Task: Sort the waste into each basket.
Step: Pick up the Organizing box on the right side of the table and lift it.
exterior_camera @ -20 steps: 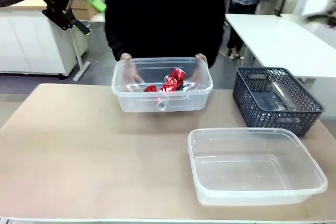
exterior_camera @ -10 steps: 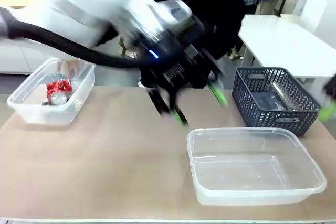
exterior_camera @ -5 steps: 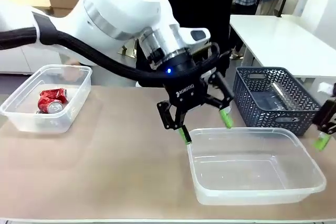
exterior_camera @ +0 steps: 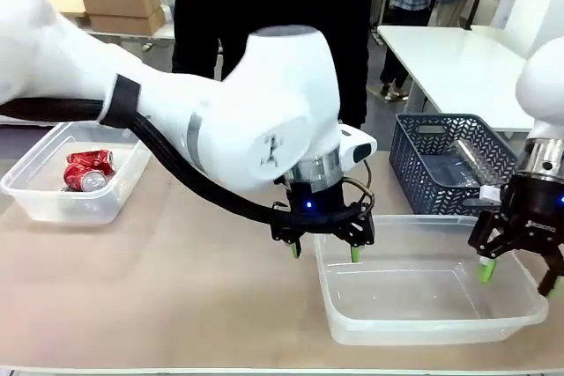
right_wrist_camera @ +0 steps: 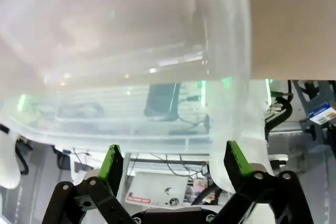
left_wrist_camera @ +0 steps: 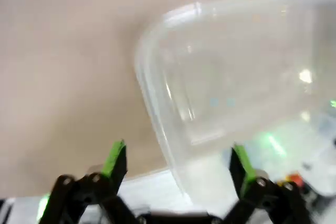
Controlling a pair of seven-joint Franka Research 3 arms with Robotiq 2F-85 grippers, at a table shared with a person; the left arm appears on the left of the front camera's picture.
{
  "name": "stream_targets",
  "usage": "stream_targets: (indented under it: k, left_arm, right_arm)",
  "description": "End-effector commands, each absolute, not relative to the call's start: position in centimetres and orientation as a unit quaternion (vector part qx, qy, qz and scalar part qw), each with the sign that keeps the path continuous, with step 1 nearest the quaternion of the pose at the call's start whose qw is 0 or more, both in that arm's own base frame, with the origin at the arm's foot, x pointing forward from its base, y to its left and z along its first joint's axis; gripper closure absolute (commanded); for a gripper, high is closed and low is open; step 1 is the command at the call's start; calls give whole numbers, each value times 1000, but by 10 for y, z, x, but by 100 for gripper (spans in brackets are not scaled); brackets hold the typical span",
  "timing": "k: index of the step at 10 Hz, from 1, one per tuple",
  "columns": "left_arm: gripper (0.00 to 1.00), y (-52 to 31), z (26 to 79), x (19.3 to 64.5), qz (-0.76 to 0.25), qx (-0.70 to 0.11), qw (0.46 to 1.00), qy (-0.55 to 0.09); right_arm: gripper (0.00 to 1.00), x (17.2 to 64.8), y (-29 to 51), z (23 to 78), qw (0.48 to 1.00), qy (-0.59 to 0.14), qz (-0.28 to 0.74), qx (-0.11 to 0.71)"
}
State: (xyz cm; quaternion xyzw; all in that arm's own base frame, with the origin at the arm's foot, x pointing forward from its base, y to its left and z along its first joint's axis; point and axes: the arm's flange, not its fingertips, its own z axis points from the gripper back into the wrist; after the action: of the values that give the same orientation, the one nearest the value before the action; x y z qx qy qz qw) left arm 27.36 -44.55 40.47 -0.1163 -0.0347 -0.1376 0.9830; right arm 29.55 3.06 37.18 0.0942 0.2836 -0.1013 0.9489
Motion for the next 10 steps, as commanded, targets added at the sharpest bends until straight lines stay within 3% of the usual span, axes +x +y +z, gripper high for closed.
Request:
stream_targets:
  k: [1,6,9,10]
  left_arm:
    - [0,-456,398,272,-99,-94,987,-85]
    - [0,-459,383,271,-121,-104,987,2]
    - [0,-461,382,272,-119,-106,987,6]
    - [13,-461,381,273,-118,-99,988,6]
  right_arm:
    - [0,274,30,350,953,263,-135,70]
    - [0,286,36,323,982,157,-107,0]
    - [0,285,33,320,981,178,-72,-19]
    - [0,282,32,320,980,189,-66,-20]
